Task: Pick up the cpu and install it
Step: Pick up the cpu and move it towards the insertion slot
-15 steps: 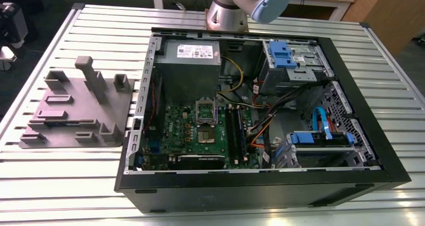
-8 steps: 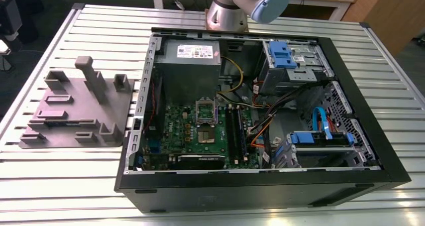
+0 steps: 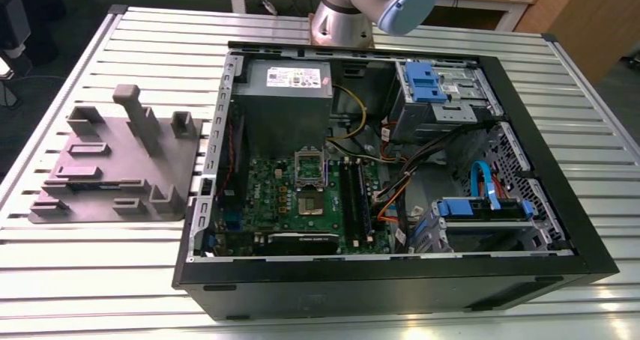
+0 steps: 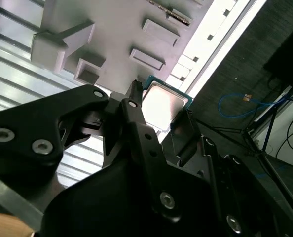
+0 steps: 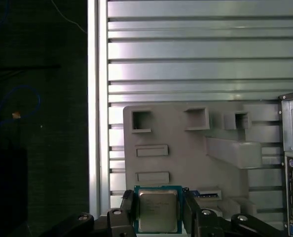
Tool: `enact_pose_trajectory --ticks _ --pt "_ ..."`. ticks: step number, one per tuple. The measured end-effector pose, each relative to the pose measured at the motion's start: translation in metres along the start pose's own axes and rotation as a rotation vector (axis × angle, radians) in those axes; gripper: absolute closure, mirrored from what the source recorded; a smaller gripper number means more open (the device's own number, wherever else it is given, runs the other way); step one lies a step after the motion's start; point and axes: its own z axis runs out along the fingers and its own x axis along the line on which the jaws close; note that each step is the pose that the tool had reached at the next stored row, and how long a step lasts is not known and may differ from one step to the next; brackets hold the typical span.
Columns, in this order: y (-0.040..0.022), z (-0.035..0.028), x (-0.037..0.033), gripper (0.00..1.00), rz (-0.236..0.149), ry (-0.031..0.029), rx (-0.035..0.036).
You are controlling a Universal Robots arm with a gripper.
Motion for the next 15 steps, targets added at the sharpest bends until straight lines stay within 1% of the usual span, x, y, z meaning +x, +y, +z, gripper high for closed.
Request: enact_pose_trajectory --ticks 2,6,9,10,11,15 --pt "0.0001 0.0003 -0.0051 0.53 0.000 -0.0003 -0.0002" --pt "0.0007 0.0005 -0.0193 0.53 0.000 -0.0002 -0.0001" --pt "0.0008 0.0008 -0.0239 0.53 0.000 -0.0003 -0.0002" --pt "0.0009 0.0010 -0.0271 0.53 0.000 0.0000 -0.0001" --pt "0.0010 0.0014 -0.0305 0.53 0.000 0.0006 0.0000" --pt "0.0016 0.0044 -0.0484 0.53 0.000 0.0038 -0.0001"
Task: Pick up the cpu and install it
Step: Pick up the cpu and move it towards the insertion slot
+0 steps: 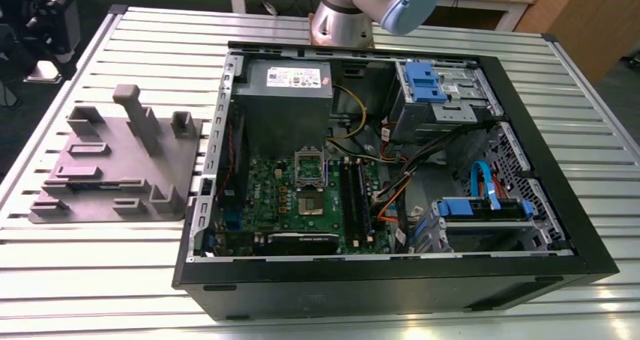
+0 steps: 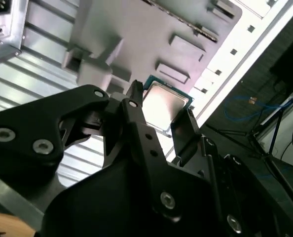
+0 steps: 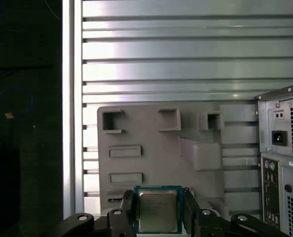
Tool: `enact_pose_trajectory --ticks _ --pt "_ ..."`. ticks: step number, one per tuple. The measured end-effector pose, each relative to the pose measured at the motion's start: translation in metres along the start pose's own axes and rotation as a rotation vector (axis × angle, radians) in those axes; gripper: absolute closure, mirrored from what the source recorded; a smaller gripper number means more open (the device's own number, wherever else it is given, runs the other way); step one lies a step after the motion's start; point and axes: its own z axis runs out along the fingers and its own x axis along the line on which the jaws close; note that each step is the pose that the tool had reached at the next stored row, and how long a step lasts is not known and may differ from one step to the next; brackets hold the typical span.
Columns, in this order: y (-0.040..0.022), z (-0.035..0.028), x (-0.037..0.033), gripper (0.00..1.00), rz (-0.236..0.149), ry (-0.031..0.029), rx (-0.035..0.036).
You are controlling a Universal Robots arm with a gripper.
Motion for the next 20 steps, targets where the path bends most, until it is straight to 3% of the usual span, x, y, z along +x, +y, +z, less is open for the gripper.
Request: enact_pose_trajectory --ticks 2,7,12,15,20 --pt "0.0001 0.0003 -0.0064 0.53 0.000 0.0016 0.0001" --pt "0.0006 -0.0093 -0.0075 0.53 0.000 0.0019 0.0001" --pt "0.0010 -0.0093 -0.0171 0.53 0.002 0.0020 -0.0002" --pt "0.0013 -0.0088 -0.0264 0.53 0.002 0.0023 -0.0005" --pt "0.0021 -0.0072 -0.0488 0.53 0.002 0.0037 -0.0006"
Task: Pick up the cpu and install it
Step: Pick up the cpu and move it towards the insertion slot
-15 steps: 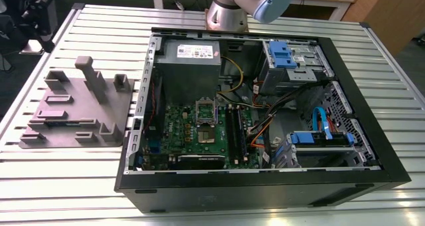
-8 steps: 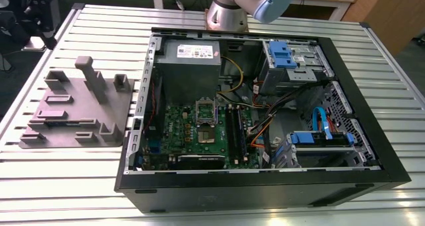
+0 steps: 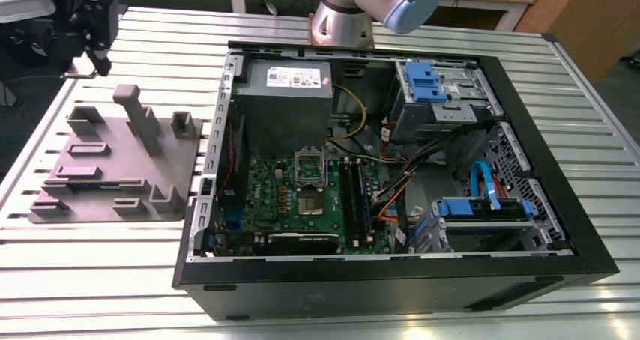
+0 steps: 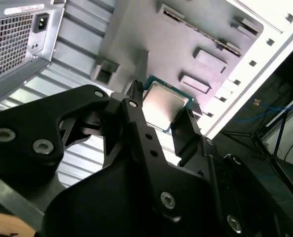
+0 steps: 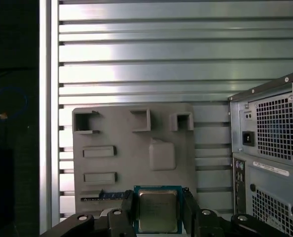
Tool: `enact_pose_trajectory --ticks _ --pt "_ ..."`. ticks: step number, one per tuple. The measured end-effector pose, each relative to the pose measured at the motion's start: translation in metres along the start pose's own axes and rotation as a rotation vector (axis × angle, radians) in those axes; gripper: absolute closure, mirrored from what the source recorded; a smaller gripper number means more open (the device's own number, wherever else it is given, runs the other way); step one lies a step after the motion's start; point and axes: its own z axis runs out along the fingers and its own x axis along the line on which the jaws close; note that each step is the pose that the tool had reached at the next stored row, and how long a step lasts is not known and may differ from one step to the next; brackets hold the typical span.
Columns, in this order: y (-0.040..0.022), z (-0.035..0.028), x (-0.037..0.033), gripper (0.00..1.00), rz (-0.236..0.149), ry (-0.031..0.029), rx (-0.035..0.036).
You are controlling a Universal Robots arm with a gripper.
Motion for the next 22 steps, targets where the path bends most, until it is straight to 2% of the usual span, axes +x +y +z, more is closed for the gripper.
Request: enact_pose_trajectory --ticks 7,11,16,19,22 --pt "0.0012 0.0012 -0.0318 0.53 0.000 0.0007 0.0000" --pt "0.0018 0.0017 -0.0476 0.53 0.000 0.0017 0.0000" --pt "0.0026 0.0021 -0.0673 0.53 0.000 0.0057 0.0002" --pt "0.0029 0.0011 -0.0741 0.53 0.000 0.0086 0.0004" --pt "0.0033 -0.0033 -0.0757 0.53 0.001 0.0088 0.0004"
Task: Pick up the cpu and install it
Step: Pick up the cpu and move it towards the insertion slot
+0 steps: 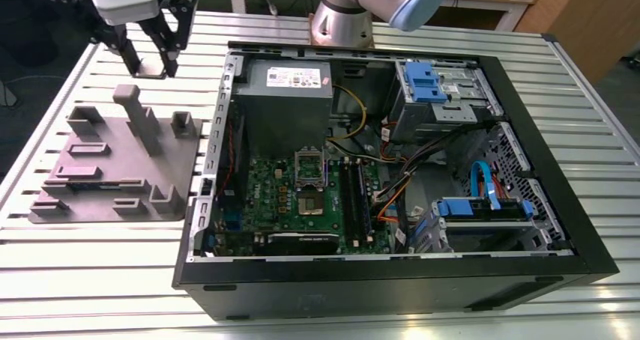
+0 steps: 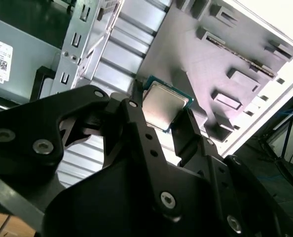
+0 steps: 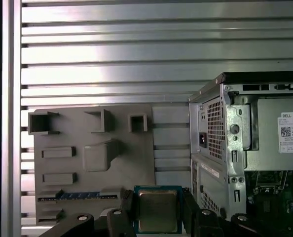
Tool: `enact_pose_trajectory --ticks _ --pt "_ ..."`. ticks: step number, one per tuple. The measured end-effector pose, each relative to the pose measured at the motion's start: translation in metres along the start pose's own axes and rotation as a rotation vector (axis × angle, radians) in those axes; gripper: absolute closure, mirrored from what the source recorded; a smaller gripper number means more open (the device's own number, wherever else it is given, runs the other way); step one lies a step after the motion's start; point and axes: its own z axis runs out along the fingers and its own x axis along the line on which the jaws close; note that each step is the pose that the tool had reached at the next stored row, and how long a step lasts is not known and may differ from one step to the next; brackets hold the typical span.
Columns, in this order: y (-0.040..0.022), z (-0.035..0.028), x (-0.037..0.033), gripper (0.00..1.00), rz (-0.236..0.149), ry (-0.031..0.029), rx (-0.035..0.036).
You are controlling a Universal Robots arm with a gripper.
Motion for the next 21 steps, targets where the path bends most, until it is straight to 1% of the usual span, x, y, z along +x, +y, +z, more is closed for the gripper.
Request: enact_pose_trajectory --ticks 2,3,4,5,8,11,21 --pt "0.0003 -0.0056 -0.0006 0.53 0.000 0.0001 0.0000" --pt "0.0004 -0.0072 -0.0013 0.53 0.000 0.0000 -0.0001" --pt "0.0004 -0.0072 -0.0029 0.53 0.000 -0.0003 -0.0003" --pt "0.0006 -0.0073 -0.0060 0.53 0.000 0.0000 -0.0001" --pt "0.0010 -0.0074 -0.0170 0.53 0.000 0.0004 0.0000" --pt "0.0015 -0.0072 -0.0298 0.53 0.000 0.0014 -0.0001" --pt "0.0032 -0.0066 -0.0719 0.53 0.000 0.0094 0.0002"
